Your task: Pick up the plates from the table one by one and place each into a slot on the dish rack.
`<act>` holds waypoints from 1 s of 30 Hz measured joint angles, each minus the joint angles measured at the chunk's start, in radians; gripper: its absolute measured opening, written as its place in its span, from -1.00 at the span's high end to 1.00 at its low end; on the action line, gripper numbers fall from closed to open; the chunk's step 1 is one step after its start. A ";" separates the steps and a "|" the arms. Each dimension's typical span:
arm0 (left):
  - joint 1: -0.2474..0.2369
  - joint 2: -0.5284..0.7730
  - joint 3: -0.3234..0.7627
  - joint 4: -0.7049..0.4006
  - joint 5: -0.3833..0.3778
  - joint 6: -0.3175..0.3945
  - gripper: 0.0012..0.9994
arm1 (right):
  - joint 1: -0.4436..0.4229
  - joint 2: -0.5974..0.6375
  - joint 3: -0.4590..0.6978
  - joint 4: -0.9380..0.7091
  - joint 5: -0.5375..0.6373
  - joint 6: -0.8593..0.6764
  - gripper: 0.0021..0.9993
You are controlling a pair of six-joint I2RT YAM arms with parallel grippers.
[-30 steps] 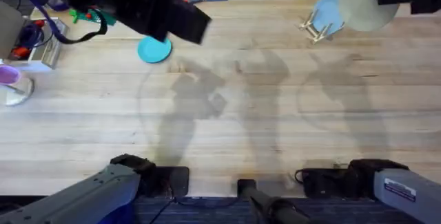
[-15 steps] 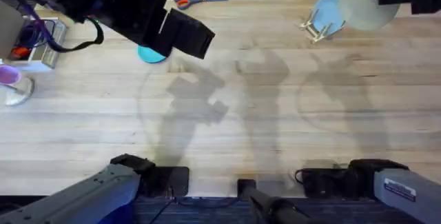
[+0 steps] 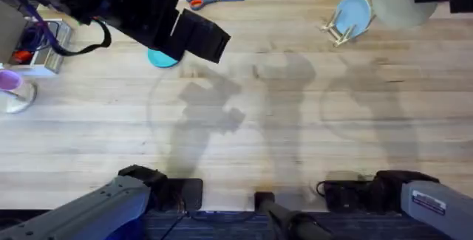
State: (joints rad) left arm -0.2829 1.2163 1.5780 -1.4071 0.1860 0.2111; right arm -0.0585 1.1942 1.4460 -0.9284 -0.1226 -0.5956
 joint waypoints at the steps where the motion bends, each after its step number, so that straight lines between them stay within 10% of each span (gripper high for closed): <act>1: 0.000 0.000 0.000 0.000 0.000 0.000 -0.99 | 0.000 0.000 0.000 0.007 0.000 -0.005 0.94; 30: 0.000 0.000 0.000 0.000 0.000 0.000 -0.99 | -0.005 0.247 0.000 0.189 0.000 -0.019 0.94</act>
State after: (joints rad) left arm -0.2829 1.2163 1.5780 -1.4071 0.1860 0.2111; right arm -0.0632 1.4416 1.4460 -0.7397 -0.1226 -0.6144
